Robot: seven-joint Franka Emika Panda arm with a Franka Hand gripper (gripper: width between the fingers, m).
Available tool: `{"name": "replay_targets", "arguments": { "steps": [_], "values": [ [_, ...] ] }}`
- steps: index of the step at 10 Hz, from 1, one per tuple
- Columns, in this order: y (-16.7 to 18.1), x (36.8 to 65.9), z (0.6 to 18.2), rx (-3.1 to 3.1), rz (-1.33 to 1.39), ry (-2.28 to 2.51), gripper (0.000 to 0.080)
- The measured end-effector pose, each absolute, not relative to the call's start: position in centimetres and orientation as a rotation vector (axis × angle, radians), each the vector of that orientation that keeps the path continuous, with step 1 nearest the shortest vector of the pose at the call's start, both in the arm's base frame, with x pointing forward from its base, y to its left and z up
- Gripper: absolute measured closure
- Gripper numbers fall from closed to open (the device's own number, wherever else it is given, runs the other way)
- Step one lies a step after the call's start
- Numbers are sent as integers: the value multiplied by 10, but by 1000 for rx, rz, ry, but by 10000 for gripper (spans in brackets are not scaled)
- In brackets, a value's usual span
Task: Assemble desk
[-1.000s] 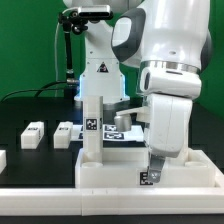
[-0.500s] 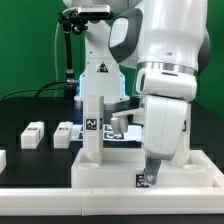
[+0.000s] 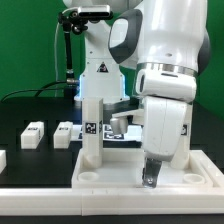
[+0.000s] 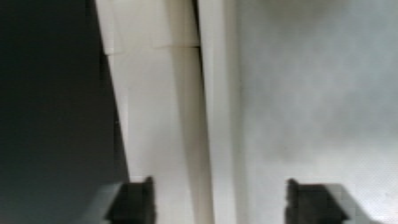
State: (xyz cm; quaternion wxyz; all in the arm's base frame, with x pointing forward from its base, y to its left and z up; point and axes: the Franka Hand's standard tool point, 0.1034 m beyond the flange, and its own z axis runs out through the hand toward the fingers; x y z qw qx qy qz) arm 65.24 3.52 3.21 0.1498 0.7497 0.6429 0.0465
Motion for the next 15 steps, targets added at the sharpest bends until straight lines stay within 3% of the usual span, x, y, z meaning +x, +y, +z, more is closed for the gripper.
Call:
{"name": "replay_targets", "arguments": {
  "steps": [1, 2, 3, 10, 13, 14, 15],
  "values": [
    [35, 652, 32, 2154, 134, 1847, 381],
    [35, 652, 32, 2154, 133, 1847, 220],
    [35, 652, 32, 2155, 133, 1847, 164],
    [34, 653, 34, 2155, 136, 1843, 151],
    [5, 658, 98, 2234, 8, 1778, 151],
    [-6, 660, 110, 2267, 8, 1729, 151],
    [-10, 659, 109, 2335, 22, 1635, 151]
  ]
}}
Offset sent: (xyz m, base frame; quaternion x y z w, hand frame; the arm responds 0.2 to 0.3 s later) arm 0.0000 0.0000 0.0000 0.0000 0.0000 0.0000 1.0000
